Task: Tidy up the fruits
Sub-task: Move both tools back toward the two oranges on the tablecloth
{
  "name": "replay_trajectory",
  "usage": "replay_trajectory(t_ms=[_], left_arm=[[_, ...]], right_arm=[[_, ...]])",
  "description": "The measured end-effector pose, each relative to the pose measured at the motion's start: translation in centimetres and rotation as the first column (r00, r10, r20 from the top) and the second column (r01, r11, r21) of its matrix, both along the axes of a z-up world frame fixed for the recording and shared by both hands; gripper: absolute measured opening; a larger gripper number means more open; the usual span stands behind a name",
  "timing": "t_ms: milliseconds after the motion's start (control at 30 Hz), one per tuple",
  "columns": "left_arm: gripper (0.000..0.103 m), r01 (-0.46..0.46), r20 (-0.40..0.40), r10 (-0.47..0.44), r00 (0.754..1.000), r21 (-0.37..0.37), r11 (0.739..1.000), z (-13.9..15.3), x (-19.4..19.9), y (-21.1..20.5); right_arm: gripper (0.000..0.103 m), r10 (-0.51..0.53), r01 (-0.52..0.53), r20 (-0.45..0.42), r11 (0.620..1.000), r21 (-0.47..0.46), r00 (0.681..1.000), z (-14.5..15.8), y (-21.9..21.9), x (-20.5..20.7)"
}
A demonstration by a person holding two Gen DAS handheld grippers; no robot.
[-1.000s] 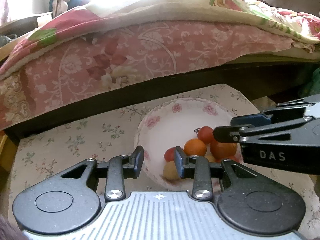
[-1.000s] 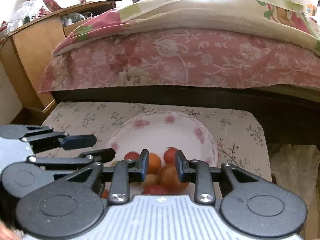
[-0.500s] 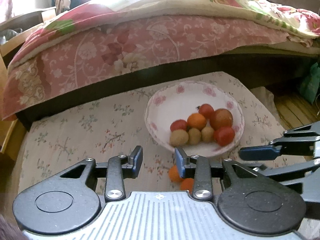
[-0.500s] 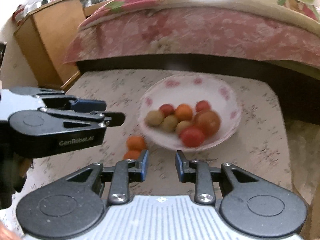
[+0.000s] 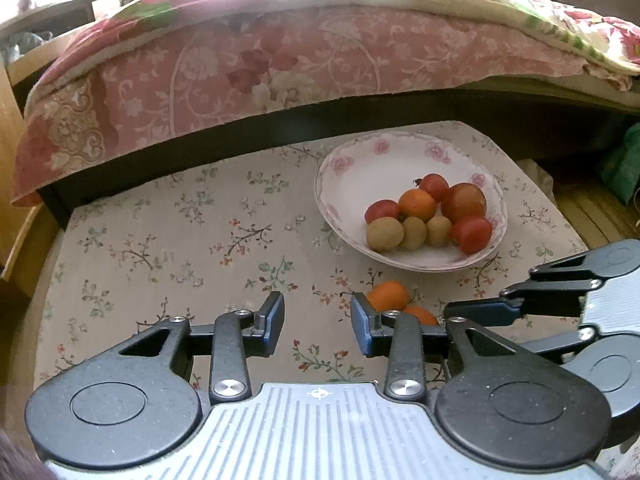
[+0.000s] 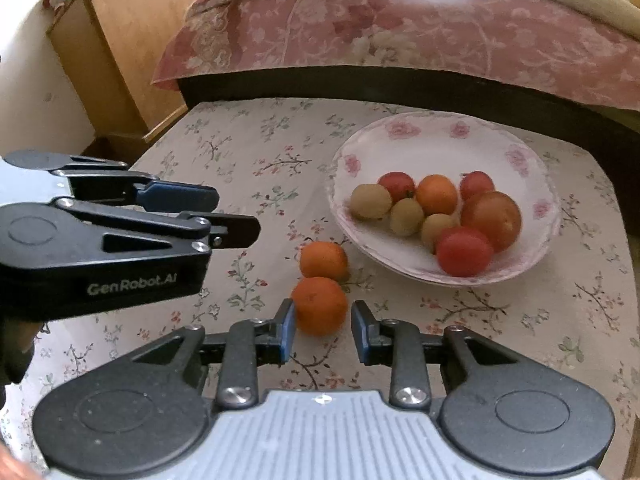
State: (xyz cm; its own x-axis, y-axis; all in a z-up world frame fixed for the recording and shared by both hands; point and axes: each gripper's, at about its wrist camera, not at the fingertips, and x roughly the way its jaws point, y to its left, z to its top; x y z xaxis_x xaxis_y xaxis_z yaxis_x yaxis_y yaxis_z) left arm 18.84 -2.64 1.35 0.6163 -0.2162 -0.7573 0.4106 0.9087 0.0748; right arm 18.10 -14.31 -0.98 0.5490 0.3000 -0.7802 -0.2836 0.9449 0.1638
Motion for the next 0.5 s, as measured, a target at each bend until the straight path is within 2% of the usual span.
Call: replay_trajectory(t_ms=[133,500], left_arm=[[0.046,0.002,-0.005,-0.002,1.000,-0.005,1.000,0.0,0.1,0.1],[0.047,0.042,-0.033,-0.042,0.999,-0.001,0.999,-1.1,0.3,-1.2]], right_arm=[[0.035,0.015,-0.015,-0.002,1.000,0.014,1.000,-0.4,0.6,0.7],[0.035,0.020,-0.019,-0.039,1.000,0.023,0.999,-0.8,0.1,0.8]])
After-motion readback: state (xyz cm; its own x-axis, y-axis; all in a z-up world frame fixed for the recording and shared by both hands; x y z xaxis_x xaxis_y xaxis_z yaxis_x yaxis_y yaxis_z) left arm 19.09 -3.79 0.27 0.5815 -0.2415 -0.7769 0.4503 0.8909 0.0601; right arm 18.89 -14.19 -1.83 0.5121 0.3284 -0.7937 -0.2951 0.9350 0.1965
